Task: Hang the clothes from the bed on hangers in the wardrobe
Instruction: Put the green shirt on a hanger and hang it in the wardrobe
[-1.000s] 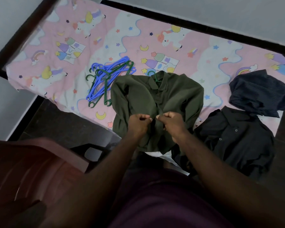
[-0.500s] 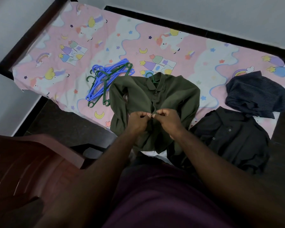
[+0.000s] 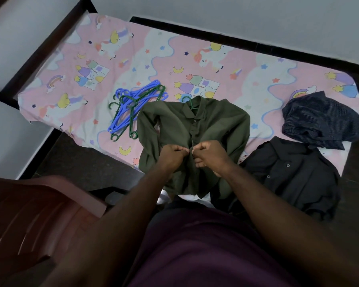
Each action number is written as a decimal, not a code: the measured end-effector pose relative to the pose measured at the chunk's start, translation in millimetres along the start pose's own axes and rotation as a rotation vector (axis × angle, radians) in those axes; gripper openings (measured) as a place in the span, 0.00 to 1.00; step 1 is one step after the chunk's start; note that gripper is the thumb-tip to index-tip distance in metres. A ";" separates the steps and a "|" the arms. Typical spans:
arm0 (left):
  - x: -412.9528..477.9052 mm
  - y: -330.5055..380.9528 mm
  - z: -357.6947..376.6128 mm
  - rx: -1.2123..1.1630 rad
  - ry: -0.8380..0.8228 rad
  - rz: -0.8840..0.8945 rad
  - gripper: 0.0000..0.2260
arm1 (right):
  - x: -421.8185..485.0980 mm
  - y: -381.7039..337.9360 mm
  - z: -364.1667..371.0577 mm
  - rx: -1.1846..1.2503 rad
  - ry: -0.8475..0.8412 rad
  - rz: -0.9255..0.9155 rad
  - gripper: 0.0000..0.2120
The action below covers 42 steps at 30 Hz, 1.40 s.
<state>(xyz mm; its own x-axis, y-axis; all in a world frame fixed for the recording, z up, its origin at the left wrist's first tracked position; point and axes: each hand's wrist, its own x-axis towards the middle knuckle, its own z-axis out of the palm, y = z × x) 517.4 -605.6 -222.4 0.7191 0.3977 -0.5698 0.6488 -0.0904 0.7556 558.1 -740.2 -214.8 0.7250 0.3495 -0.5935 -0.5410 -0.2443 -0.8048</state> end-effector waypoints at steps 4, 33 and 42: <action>-0.6 3.2 4.9 -0.099 -0.032 -0.075 0.15 | 5.3 0.3 2.6 -0.194 0.118 -0.049 0.07; 3.3 3.0 -23.6 0.010 -0.300 0.118 0.13 | 11.0 8.4 0.4 -0.146 0.076 -0.185 0.06; 20.4 -30.6 -73.2 0.782 -0.223 0.187 0.02 | 9.6 -18.9 -53.5 -0.785 -0.262 -0.190 0.03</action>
<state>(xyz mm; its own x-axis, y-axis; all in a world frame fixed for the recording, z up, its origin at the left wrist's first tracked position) 494.0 -527.9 -233.5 0.8111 0.1303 -0.5702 0.4404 -0.7776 0.4487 598.1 -780.6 -205.9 0.5996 0.6225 -0.5030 0.1028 -0.6831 -0.7230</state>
